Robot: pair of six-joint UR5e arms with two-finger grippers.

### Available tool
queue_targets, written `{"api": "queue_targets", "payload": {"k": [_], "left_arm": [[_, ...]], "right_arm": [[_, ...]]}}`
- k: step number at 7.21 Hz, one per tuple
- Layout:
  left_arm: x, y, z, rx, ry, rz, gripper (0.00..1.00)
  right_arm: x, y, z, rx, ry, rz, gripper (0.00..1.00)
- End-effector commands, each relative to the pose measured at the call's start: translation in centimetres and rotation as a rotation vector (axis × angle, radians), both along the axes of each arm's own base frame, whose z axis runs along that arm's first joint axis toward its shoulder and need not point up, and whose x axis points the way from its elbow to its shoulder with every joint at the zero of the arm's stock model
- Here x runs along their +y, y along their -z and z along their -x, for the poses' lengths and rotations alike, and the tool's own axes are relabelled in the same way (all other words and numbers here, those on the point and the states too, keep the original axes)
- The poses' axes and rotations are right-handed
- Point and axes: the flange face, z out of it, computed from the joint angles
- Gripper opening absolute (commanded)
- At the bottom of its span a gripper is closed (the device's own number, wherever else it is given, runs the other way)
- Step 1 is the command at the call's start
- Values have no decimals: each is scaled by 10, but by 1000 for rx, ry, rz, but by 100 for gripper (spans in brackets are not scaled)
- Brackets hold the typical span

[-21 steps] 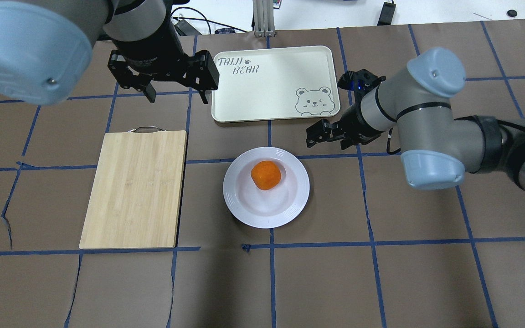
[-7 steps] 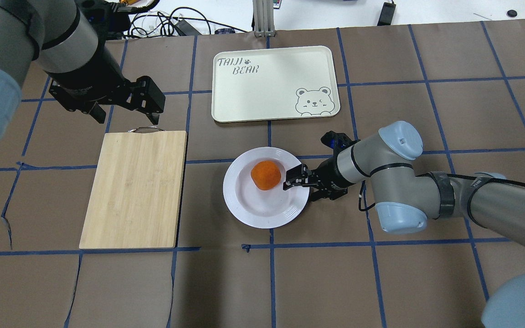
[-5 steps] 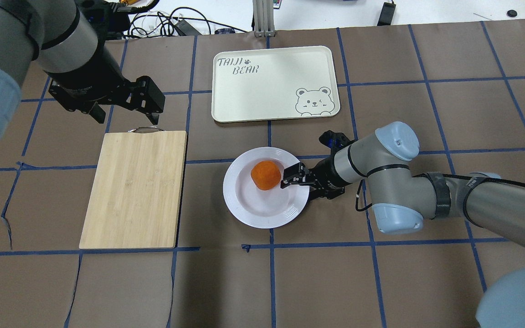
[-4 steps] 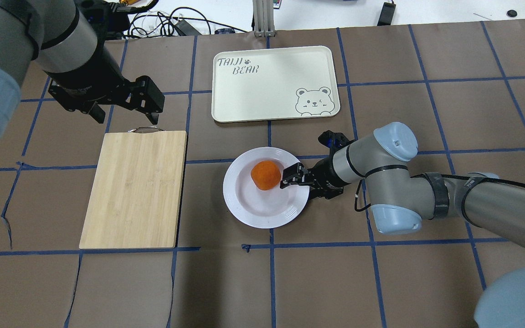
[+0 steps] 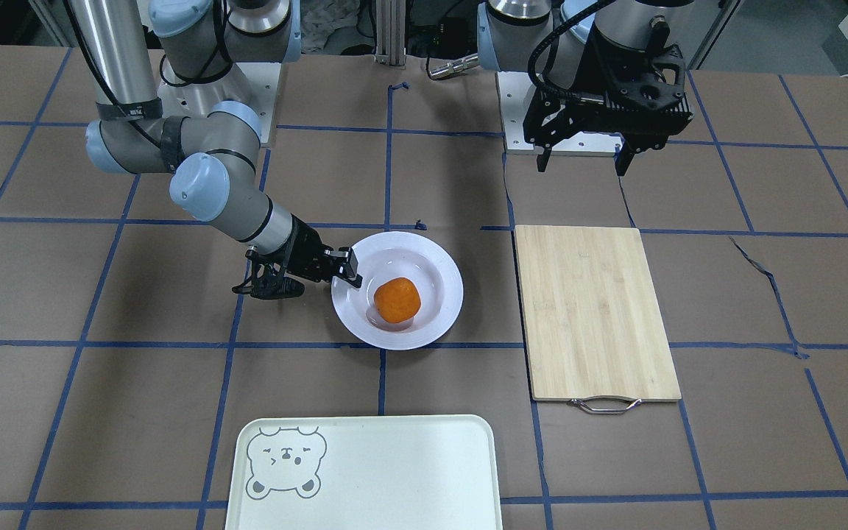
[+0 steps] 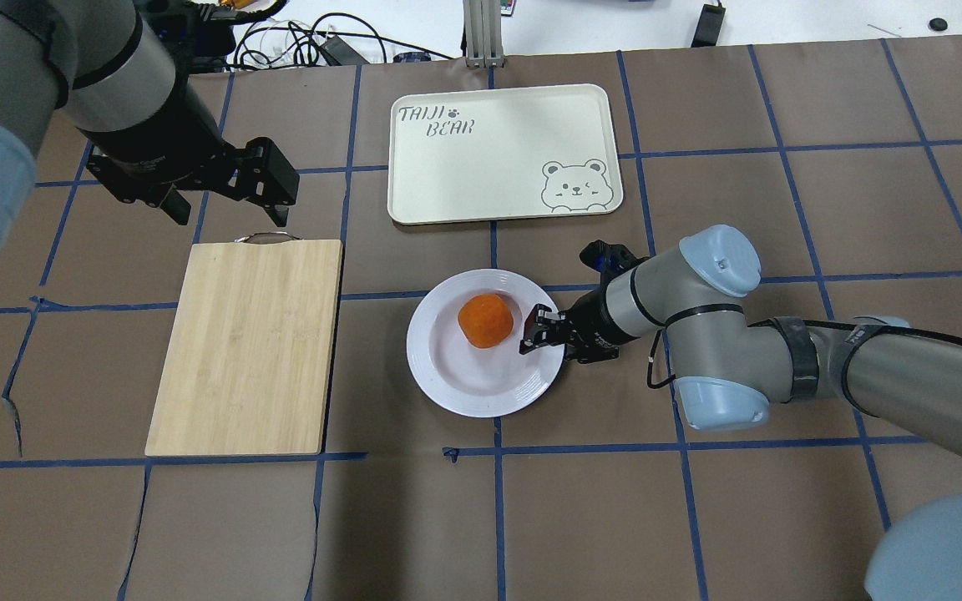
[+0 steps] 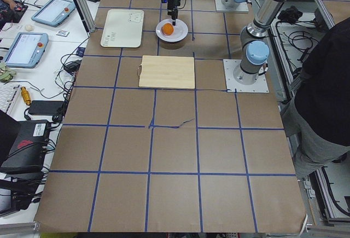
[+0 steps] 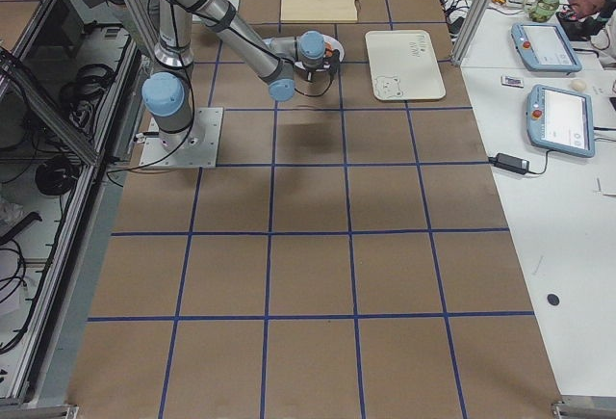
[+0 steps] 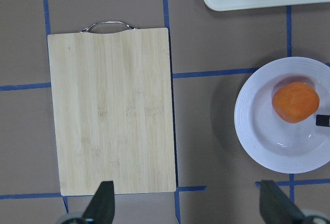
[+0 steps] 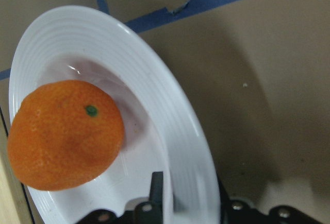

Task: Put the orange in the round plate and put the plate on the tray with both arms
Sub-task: 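Grip the rim of the white plate with the right gripper, then slide the plate with the right gripper onto the bear tray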

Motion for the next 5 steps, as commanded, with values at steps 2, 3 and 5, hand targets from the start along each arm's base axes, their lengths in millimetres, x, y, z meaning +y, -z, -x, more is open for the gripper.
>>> {"api": "queue_targets", "payload": {"k": [2,3,5], "left_arm": [[0,0,0,2,-1,2,100],[0,-1,0,2,-1,4,100],[0,-1,0,2,-1,5,100]], "right_arm": [[-2,-3,0,1,-5,13,4],[-15,-17,0,-1,3,46,4],[-38,-35,1,1,10,90,4]]}}
